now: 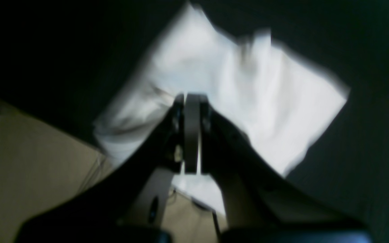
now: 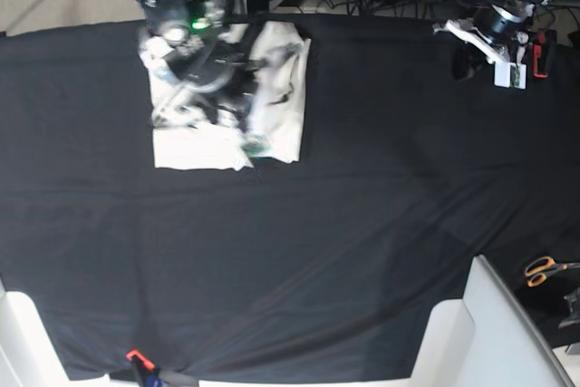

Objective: Fold the T-shirt properly
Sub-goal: 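Press and smooth the folded bundle with the right gripper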

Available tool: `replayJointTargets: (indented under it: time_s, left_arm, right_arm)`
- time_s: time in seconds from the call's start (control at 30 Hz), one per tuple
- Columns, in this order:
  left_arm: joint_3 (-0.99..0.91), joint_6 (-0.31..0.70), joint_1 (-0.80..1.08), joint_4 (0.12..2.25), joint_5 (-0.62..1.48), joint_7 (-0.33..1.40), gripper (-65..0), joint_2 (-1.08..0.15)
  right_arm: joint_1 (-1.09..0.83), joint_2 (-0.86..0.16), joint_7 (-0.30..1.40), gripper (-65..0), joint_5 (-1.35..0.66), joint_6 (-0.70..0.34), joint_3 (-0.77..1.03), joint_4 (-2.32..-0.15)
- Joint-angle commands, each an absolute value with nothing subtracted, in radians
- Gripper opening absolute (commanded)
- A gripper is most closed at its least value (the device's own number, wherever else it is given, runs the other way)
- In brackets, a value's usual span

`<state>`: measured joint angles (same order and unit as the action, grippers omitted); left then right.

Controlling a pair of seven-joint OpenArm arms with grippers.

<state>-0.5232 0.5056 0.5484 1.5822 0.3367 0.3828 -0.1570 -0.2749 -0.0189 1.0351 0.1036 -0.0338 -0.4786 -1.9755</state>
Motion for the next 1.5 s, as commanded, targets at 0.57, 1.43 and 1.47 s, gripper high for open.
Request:
replayJointTargets:
  time_s: [0.57, 1.43, 1.47]
  left_arm:
    - [-0.529, 0.510, 0.549, 1.595, 0.344, 0.358, -65.0, -0.171]
    - [-0.530, 0.510, 0.550, 1.590, 0.344, 0.358, -65.0, -0.171]
    - [-0.530, 0.510, 0.550, 1.590, 0.344, 0.358, -65.0, -0.171]
  right_arm:
    - [-0.286, 0.008, 0.860, -64.4, 0.101, -0.035, -0.297, -1.738]
    - [-0.081, 0.107, 0.863, -64.4, 0.101, -0.028, -0.572, -1.527]
    - [-0.097, 0.105, 0.880, -64.4, 0.101, -0.028, -0.581, -1.532]
